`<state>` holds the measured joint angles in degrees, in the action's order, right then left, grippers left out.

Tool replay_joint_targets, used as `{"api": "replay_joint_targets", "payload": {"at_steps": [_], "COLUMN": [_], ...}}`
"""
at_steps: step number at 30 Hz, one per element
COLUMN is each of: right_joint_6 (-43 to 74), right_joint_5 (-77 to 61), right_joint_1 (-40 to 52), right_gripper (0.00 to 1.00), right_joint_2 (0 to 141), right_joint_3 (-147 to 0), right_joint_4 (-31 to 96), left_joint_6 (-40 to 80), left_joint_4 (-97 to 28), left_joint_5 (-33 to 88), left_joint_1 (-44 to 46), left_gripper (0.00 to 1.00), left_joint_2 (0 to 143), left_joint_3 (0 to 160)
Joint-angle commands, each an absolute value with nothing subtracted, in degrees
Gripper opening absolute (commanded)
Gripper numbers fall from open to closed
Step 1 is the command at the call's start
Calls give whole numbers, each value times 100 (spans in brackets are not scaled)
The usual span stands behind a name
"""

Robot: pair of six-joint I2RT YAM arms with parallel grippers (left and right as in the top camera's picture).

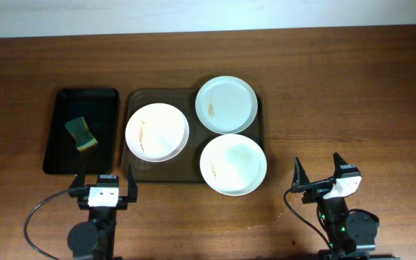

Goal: Clean dirty plates on tray and stack at the side

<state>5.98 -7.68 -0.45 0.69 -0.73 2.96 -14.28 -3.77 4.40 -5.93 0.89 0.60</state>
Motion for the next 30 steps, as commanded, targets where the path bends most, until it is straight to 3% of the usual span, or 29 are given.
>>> {"api": "replay_joint_targets", "payload": {"at_steps": [1,9,18,23,30], "right_joint_6": [602,642,644,642,644], "right_joint_5": [-915,-1203,-1208,-1201,-1404], "right_joint_1": [-78,-78,-78,-78,-78], "right_gripper": [98,98,98,98,98], "right_joint_2": [36,36,445,1216,3262], "right_joint_3": [-69,-539,-1455,-2303,-3741], "right_joint_4": [270,283,327,696,1492], "left_joint_6": [-1372,-1240,-1243,-1245,-1247], "left_joint_4": [-270,54,-3,-1037,-3802], "left_joint_5": [617,969,1592,1782,2357], "left_joint_1": [-567,-569,-567,-569,-567], "left_gripper": [99,99,99,99,99], "left_joint_2": [30,633,2965,4477,7137], "left_joint_3": [58,821,2582,4143,7483]}}
